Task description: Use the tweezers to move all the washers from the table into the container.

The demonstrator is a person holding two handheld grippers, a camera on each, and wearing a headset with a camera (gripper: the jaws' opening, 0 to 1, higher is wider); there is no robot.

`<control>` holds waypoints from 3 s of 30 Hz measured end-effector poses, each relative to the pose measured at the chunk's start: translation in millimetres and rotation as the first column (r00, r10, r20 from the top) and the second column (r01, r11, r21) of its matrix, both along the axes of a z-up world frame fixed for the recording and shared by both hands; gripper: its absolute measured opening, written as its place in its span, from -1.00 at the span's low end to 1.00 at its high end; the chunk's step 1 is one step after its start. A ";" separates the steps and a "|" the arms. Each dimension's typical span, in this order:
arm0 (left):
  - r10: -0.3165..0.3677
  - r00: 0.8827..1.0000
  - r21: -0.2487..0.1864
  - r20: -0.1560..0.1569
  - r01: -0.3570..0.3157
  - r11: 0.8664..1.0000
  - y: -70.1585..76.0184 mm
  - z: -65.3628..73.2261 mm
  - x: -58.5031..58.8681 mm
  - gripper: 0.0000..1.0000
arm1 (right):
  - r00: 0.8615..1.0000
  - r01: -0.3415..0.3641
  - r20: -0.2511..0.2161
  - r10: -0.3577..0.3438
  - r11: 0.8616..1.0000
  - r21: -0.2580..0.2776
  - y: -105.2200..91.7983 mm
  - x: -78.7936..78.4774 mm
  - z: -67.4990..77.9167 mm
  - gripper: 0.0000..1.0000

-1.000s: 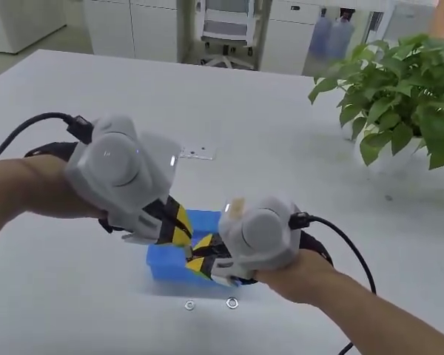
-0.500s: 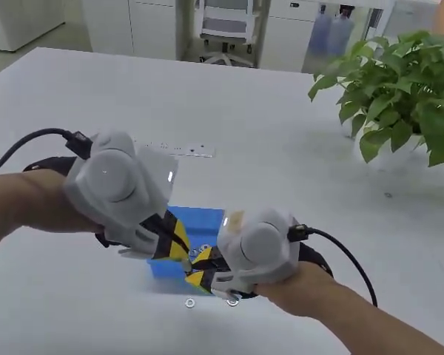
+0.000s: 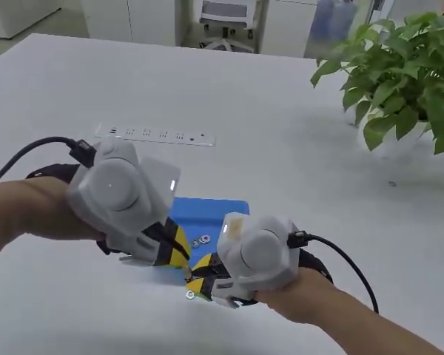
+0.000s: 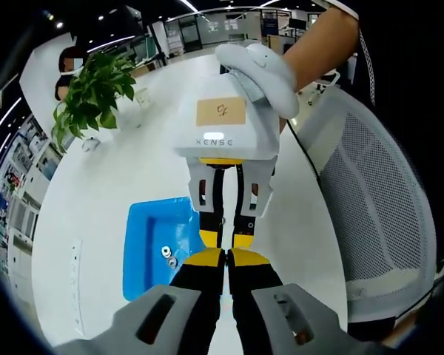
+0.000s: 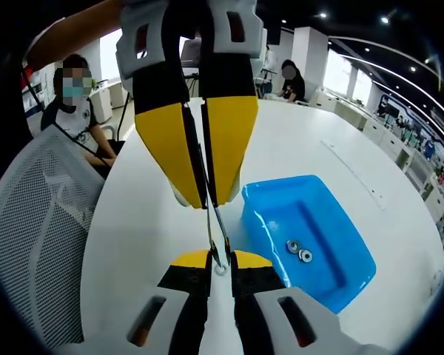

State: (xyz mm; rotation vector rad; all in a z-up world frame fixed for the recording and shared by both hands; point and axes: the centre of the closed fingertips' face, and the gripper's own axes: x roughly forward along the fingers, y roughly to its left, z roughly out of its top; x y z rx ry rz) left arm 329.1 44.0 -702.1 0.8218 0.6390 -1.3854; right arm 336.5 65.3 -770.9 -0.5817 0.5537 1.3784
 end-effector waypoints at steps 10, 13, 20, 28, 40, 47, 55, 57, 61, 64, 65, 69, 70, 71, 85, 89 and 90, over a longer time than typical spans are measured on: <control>-0.001 1.000 0.002 -0.027 0.001 1.000 -0.5 -10.4 -1.8 -0.89 | 1.000 0.000 -0.026 0.000 1.000 -0.001 0.6 -3.6 -10.4 -0.77; -0.001 0.999 0.003 -0.033 0.001 1.000 -0.7 -12.3 -2.0 -0.89 | 0.999 0.002 -0.032 -0.002 1.000 -0.001 0.4 -3.9 -12.2 -0.77; -0.001 0.999 0.007 -0.042 0.002 1.000 -1.4 -17.5 -1.9 -0.89 | 0.999 0.004 -0.043 -0.004 1.000 -0.002 0.0 -4.3 -16.9 -0.77; 0.000 0.999 0.001 -0.046 0.000 1.000 -4.6 -19.0 -0.4 -0.89 | 0.999 0.010 -0.049 -0.010 1.000 0.002 -1.4 -3.9 -18.3 -0.77; 0.008 0.999 0.000 -0.046 -0.008 1.000 -4.7 -18.1 0.6 -0.89 | 0.999 0.009 -0.050 -0.009 1.000 -0.001 -1.3 -3.7 -18.8 -0.81; 0.009 0.999 -0.005 -0.042 -0.009 1.000 -5.7 -14.8 0.4 -0.89 | 0.999 0.012 -0.050 -0.011 1.000 0.007 -1.2 -3.9 -16.0 -0.81; 0.011 0.999 -0.010 -0.030 -0.012 1.000 -5.5 -5.2 0.0 -0.89 | 0.999 0.011 -0.036 -0.011 1.000 0.013 -0.1 -2.6 -6.3 -0.81; 0.012 1.000 -0.011 -0.024 -0.013 1.000 -4.8 -1.9 -0.2 -0.89 | 0.999 0.014 -0.031 -0.013 1.000 0.017 0.3 -2.4 -3.6 -0.81; 0.014 1.000 -0.009 -0.016 -0.015 1.000 -2.5 4.4 -0.9 -0.89 | 1.000 0.016 -0.025 -0.016 1.000 0.022 1.8 -3.3 2.8 -0.81; 0.015 1.000 -0.010 -0.009 -0.015 1.000 -1.6 9.4 -1.7 -0.89 | 1.000 0.012 -0.016 -0.011 1.000 0.022 3.2 -3.4 7.8 -0.81; 0.015 1.000 -0.011 -0.005 -0.015 1.000 -1.2 11.7 -1.9 -0.89 | 1.000 0.010 -0.013 -0.010 1.000 0.022 3.4 -3.6 9.4 -0.81; 0.016 1.000 -0.012 0.007 -0.016 1.000 -0.2 18.1 -1.1 -0.89 | 1.000 0.007 0.003 -0.007 1.000 0.025 4.2 -2.1 16.7 -0.81; 0.016 1.000 -0.013 0.011 -0.016 1.000 0.0 20.4 -0.7 -0.89 | 1.000 0.006 0.009 -0.007 1.000 0.025 4.3 -1.7 18.3 -0.81; 0.015 1.000 -0.014 0.014 -0.015 1.000 0.0 22.0 -0.6 -0.89 | 1.000 0.007 0.012 -0.007 1.000 0.026 4.3 -1.3 20.7 -0.81; 0.004 0.998 -0.018 0.059 -0.003 1.000 -2.4 40.3 8.2 -0.89 | 0.998 0.014 0.061 -0.016 0.999 0.032 2.1 10.0 39.5 -0.81; 0.004 0.997 -0.023 0.071 -0.002 1.000 -3.7 45.1 14.3 -0.89 | 0.997 0.017 0.075 -0.019 0.999 0.031 0.3 18.2 44.9 -0.81; 0.003 0.997 -0.024 0.075 -0.001 1.000 -3.9 45.9 15.9 -0.89 | 0.997 0.018 0.078 -0.020 0.999 0.030 0.0 19.9 45.8 -0.81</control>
